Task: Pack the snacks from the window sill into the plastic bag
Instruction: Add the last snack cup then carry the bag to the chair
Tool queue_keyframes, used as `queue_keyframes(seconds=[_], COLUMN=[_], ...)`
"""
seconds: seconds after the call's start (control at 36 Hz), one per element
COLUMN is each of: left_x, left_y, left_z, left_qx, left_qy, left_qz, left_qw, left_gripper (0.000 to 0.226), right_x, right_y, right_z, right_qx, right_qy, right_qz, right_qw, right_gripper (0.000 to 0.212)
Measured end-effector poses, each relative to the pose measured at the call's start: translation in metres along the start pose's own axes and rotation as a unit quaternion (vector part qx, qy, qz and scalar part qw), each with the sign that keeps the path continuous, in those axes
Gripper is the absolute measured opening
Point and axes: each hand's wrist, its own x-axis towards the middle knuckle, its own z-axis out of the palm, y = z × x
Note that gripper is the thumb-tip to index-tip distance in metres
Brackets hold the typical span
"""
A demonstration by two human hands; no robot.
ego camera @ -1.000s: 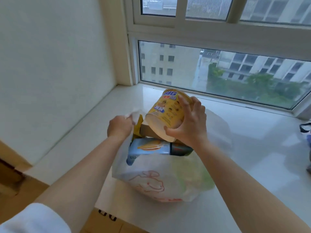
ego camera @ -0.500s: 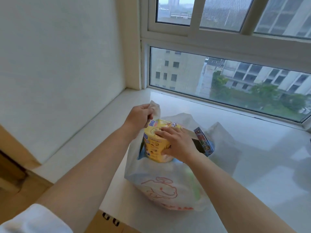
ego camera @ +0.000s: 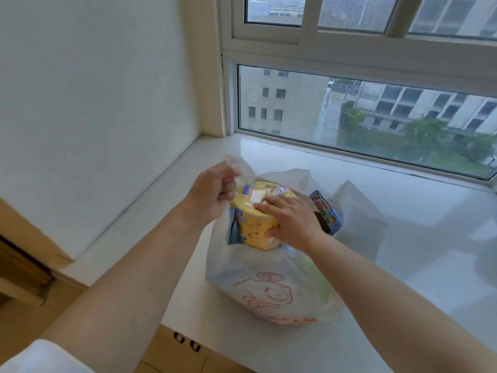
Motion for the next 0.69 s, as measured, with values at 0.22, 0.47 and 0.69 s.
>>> queue_keyframes(seconds=[0.22,0.47,0.69], left_x=[-0.003,0.014,0.036], left_y=[-0.001,-0.032,-0.049], left_z=[0.004,-0.009,-0.016], left_qx=[0.116,0.391,0.54], left_qy=[-0.038,0.003,0.024], left_qz=[0.034,0.073,-0.007], left_qw=[0.992,0.918,0.841], left_gripper=[0.028,0.074,0.065], right_x=[-0.002,-0.033,-0.047], right_y=[-0.008,0.007,-0.013], right_z=[0.008,0.019,0.016], right_qx=[0.048,0.193,-0.005], right_qy=[-0.033,-0.112,-0.178], right_qz=[0.019,0.304,0.186], right_qw=[0.998,0.926,0.966], right_gripper=[0.07,0.075,0.024])
